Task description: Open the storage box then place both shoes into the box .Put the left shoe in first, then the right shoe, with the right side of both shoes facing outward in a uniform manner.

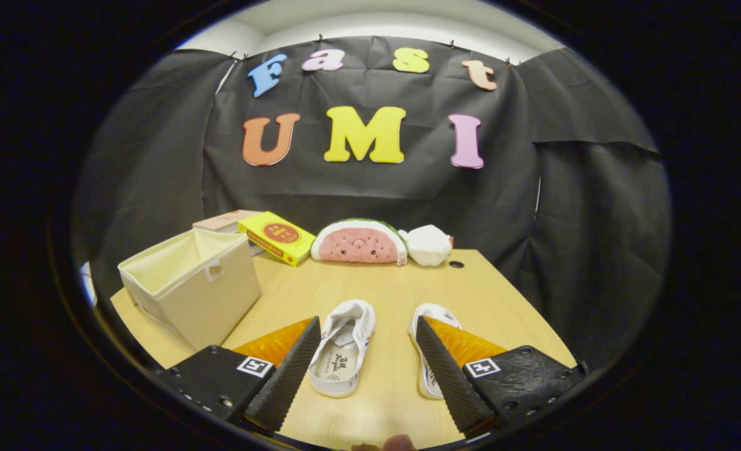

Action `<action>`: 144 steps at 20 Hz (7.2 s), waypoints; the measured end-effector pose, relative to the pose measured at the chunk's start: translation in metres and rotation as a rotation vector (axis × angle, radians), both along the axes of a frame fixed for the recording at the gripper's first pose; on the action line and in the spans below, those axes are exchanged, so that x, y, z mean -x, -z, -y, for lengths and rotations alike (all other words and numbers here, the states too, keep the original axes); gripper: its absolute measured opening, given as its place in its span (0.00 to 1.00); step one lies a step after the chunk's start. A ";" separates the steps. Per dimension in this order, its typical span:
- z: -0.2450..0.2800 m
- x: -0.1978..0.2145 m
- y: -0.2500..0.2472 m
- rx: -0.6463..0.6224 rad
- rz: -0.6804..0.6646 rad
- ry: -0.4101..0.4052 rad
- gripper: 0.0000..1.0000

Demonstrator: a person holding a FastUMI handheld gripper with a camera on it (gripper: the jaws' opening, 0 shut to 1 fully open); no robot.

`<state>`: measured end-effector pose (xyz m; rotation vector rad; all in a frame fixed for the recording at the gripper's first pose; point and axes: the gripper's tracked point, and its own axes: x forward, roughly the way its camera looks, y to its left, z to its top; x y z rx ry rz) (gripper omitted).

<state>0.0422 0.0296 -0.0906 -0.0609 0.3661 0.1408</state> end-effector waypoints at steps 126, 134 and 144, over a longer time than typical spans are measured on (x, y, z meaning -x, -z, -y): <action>0.143 -0.102 0.112 0.104 -0.544 0.055 0.87; 0.144 -0.107 0.127 0.051 -0.614 0.105 0.03; 0.114 -0.089 0.114 -0.291 -0.708 0.161 0.00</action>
